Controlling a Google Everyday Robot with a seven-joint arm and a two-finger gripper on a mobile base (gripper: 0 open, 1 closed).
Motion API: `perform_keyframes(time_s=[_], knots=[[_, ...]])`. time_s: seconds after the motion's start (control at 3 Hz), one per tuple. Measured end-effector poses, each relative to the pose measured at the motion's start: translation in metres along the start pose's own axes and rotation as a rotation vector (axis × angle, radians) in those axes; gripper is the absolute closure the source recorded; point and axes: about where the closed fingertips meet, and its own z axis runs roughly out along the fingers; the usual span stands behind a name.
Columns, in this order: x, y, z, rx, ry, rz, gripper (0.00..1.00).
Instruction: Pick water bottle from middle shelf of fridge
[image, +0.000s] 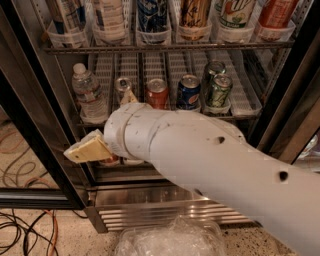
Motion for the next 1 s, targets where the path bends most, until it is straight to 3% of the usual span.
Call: perform_keyframes(time_s=[0.33, 0.67, 1.0], knots=[[0.013, -0.010, 0.024, 0.048, -0.072, 0.177, 0.00], [0.031, -0.029, 0.031, 0.141, -0.137, 0.378, 0.00], [0.049, -0.048, 0.023, 0.266, -0.181, 0.528, 0.00]])
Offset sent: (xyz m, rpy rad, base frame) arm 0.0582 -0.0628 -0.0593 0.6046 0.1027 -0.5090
